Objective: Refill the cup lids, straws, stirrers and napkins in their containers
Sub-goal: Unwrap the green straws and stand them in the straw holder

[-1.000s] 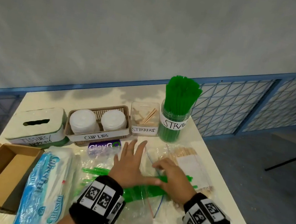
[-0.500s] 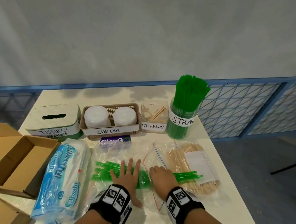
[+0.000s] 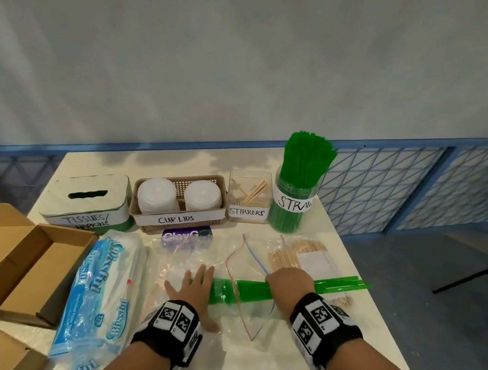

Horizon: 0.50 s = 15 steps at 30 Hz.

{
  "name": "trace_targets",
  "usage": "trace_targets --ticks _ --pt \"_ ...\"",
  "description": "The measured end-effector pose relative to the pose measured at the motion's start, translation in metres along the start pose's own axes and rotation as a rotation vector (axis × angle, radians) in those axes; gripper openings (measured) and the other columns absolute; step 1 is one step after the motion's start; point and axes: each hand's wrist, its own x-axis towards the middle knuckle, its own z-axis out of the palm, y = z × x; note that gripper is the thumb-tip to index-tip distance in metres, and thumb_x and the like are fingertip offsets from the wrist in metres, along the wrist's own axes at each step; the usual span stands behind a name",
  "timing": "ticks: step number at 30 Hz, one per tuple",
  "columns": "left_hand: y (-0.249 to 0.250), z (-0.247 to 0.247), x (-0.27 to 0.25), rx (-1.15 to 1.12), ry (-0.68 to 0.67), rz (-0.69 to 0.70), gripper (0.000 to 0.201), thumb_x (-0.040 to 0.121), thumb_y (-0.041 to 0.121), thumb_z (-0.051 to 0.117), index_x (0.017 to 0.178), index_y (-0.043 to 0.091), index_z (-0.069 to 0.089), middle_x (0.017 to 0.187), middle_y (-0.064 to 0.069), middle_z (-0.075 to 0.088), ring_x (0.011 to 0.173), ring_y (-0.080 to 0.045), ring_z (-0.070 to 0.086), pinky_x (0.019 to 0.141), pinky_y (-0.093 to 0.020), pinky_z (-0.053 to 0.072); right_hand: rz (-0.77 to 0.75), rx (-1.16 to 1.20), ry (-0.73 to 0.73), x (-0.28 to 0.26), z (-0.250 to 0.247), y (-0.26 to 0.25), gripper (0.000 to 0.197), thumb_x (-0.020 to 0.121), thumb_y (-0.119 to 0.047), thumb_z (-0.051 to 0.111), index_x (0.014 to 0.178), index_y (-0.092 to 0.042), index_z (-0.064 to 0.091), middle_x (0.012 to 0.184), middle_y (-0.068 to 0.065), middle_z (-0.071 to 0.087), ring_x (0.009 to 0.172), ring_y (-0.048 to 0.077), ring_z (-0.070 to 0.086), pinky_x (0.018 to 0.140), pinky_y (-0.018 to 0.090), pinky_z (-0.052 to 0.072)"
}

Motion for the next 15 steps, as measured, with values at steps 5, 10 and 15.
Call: trace_targets --ticks 5,10,15 --pt "0.015 -0.044 -0.031 -0.127 0.087 0.188 0.143 0.06 0.044 0.082 0.142 0.015 -0.031 0.153 -0.009 -0.028 0.143 -0.03 -0.02 0.112 -0.058 -0.004 0.056 -0.072 0.014 -0.012 -0.017 0.002 0.025 0.094 -0.009 0.045 0.115 -0.009 0.057 0.116 0.006 0.061 0.107 0.024 0.059 0.086 0.033 0.048" --pt "0.051 -0.064 -0.029 -0.007 0.213 0.541 0.112 0.064 0.052 0.077 0.148 0.028 0.006 0.158 0.004 0.013 0.146 -0.013 0.006 0.112 -0.054 -0.012 0.057 -0.103 0.04 -0.02 -0.026 -0.006 0.025 0.094 -0.009 0.045 0.117 -0.006 0.055 0.118 0.008 0.059 0.109 0.025 0.058 0.087 0.032 0.047" --pt "0.058 -0.045 -0.004 0.075 0.265 0.451 0.04 0.086 0.041 0.057 0.121 0.023 0.053 0.118 0.002 0.064 0.119 -0.02 0.053 0.113 -0.061 -0.002 0.064 -0.128 0.172 -0.024 -0.032 -0.005 0.026 0.093 -0.009 0.045 0.118 -0.009 0.053 0.125 0.01 0.054 0.114 0.028 0.054 0.102 0.04 0.035"
